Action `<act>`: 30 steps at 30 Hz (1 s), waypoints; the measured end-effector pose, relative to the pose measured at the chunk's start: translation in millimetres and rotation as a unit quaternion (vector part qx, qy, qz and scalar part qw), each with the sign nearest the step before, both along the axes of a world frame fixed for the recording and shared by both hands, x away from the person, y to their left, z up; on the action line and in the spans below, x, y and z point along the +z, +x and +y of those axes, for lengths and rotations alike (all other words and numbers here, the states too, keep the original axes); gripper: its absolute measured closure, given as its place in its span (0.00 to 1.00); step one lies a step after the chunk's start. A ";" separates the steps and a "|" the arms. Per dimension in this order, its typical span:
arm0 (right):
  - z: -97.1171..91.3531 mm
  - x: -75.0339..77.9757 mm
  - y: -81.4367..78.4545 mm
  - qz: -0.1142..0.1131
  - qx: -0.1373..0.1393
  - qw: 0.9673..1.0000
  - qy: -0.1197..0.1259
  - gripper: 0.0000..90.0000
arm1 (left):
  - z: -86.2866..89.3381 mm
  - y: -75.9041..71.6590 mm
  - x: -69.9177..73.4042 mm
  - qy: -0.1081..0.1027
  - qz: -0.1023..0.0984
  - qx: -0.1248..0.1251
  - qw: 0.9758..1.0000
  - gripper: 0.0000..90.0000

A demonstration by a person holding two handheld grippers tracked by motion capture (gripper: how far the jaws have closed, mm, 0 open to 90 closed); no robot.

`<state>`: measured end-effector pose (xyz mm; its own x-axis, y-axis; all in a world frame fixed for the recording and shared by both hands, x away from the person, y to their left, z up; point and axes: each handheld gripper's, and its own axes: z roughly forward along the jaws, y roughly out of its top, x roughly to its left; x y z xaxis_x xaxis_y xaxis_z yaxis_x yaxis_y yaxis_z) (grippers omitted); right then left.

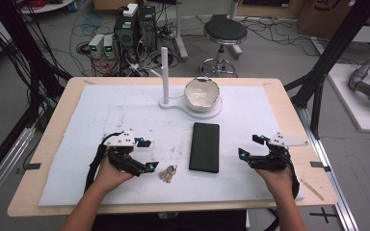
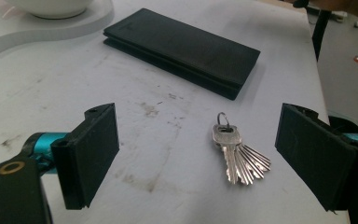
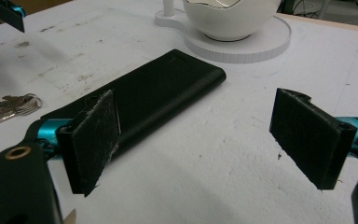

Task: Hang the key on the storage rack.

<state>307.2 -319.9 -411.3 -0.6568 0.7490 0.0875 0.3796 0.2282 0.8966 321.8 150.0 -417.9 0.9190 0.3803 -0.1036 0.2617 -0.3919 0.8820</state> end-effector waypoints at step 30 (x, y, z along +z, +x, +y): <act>-2.0 -0.9 1.4 0.003 -0.003 1.000 -0.001 0.18 | -65.1 5.1 -21.8 0.082 0.036 -0.036 0.995 0.68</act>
<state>308.6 -321.9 -412.3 -0.6513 0.7535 0.0901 0.3860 0.2268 0.8942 326.8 84.9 -439.7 0.9366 0.3318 -0.1123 0.2886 -0.5491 0.7843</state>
